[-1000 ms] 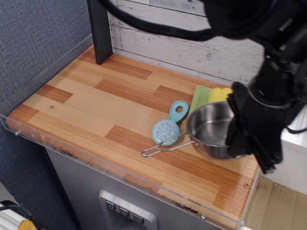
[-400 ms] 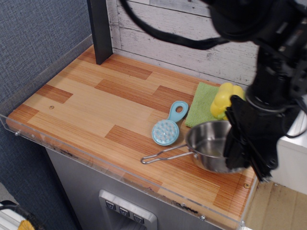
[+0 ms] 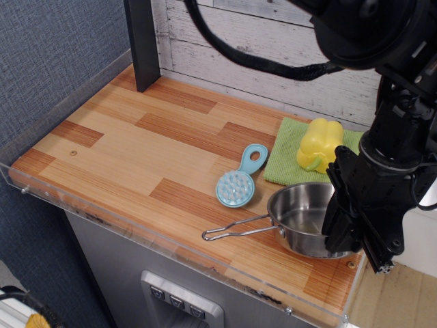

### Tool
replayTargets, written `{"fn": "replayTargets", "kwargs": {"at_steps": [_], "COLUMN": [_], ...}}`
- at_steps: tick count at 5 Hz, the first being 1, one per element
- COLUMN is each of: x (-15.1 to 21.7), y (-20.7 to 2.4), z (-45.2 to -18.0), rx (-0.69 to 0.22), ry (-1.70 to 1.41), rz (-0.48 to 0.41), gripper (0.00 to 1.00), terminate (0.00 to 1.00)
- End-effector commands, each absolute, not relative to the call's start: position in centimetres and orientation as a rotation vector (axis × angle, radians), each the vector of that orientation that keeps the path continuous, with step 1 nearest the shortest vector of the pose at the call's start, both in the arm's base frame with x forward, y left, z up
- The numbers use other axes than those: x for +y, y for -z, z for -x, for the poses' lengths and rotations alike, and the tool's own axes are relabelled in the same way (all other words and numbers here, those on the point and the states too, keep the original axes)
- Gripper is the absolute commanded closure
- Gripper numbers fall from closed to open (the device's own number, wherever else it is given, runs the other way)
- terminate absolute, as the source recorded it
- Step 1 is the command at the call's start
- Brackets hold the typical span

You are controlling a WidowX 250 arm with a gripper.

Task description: Place the pot to the lower right corner of the table

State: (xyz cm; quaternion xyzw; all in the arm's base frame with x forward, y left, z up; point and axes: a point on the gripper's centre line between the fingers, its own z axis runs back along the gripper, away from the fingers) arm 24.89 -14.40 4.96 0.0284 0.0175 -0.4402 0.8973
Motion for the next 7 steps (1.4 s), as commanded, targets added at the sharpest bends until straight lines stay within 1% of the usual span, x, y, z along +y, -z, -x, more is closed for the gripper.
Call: {"fn": "replayTargets", "kwargs": {"at_steps": [1, 2, 3, 4, 5, 6, 7], "x": [-11.7, -8.2, -4.0, 0.0, 1.1, 0.8, 0.6], "y": [-7.7, -7.9, -10.0, -11.7, -11.9, -11.5, -10.9], "z": [-23.7, -23.3, -23.0, -23.8, -26.4, -27.9, -27.6], "rx": [-0.04, -0.082, -0.181, -0.244, -0.223, -0.12, -0.052], "ry": [0.785, 0.588, 0.433, 0.301, 0.289, 0.287, 0.222], "rz": [0.016, 0.18, 0.18, 0.101, -0.019, -0.091, -0.11], "gripper": [0.0, 0.0, 0.0, 0.0, 0.0, 0.0, 0.0], "terminate": [0.0, 0.0, 0.0, 0.0, 0.0, 0.0, 1.0]}}
